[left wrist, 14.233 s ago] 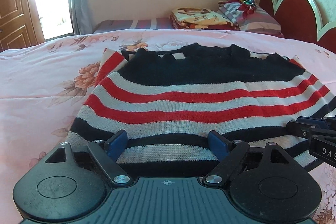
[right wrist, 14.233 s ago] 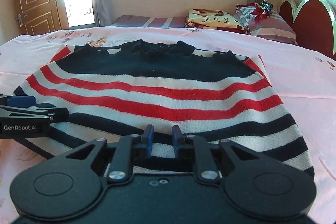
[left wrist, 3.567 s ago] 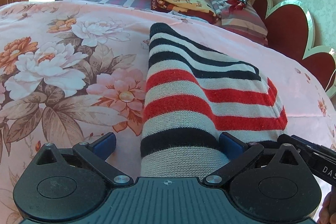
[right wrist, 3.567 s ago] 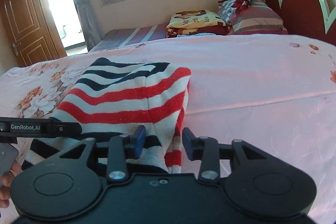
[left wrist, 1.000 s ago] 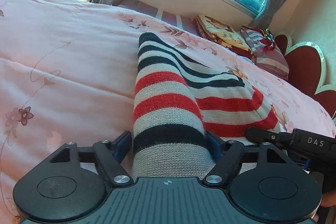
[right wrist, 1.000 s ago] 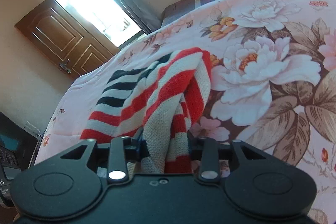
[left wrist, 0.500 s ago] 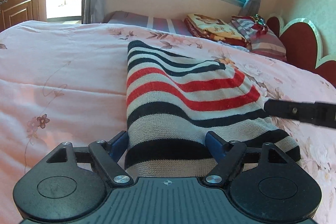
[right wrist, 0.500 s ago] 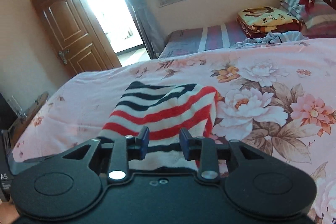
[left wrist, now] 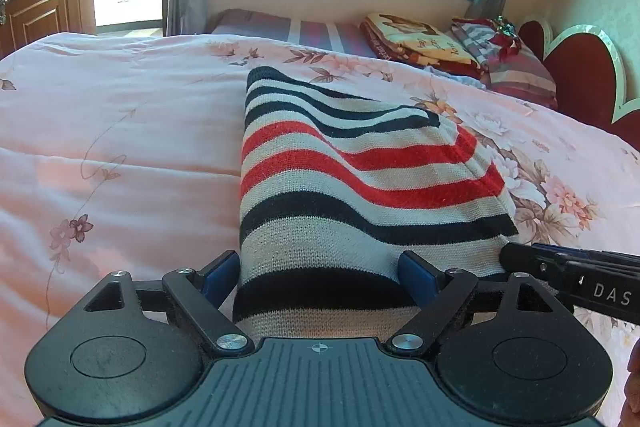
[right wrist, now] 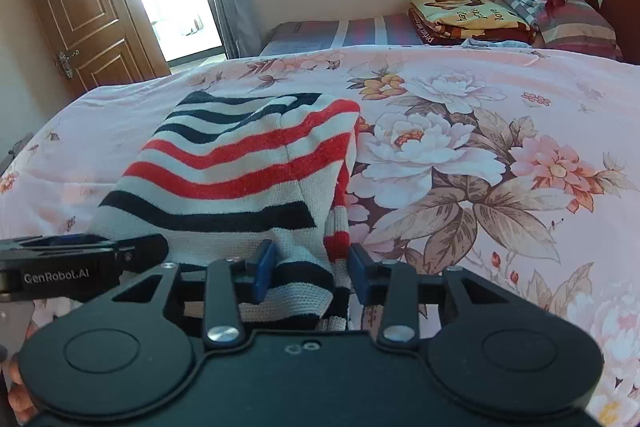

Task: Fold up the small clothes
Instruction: 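Lay the folded end down and press the stack flat with both grippers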

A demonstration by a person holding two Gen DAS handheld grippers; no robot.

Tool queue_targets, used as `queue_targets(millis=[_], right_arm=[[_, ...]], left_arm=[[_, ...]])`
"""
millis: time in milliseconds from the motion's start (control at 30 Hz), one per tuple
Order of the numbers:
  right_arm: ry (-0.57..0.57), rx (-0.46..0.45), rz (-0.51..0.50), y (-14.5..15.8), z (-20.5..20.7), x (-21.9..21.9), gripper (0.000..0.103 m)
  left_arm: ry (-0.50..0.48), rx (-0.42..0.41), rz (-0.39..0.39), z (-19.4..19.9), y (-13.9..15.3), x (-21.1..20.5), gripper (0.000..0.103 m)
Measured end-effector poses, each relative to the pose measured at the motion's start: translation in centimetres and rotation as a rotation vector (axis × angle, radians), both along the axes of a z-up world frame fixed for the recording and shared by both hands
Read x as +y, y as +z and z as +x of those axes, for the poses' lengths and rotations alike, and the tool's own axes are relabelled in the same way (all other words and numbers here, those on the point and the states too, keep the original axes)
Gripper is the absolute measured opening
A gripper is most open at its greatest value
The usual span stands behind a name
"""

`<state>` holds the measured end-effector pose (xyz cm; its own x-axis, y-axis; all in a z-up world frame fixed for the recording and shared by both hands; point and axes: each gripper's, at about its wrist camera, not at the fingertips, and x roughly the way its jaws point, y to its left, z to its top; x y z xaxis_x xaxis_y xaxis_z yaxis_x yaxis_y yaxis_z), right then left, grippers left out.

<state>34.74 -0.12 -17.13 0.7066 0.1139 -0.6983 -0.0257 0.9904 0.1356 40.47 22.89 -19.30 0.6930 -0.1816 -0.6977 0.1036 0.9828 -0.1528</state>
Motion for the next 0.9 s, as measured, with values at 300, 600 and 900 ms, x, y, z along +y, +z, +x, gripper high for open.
queue_targets(millis=[300, 600, 900], right_arm=[[0.063, -0.055, -0.034, 1.4, -1.8, 2.3, 0.018], [0.024, -0.063, -0.038, 1.4, -0.4, 1.3, 0.008], [-0.048, -0.057, -0.064, 0.6, 8.1, 2.3, 0.013]], left_arm=[[-0.038, -0.024, 0.035, -1.5, -0.1, -0.4, 0.086], [-0.016, -0.051, -0.041, 0.3, 1.9, 0.7, 0.09], [0.059, 0.031, -0.005, 8.2, -0.5, -0.3, 0.09]])
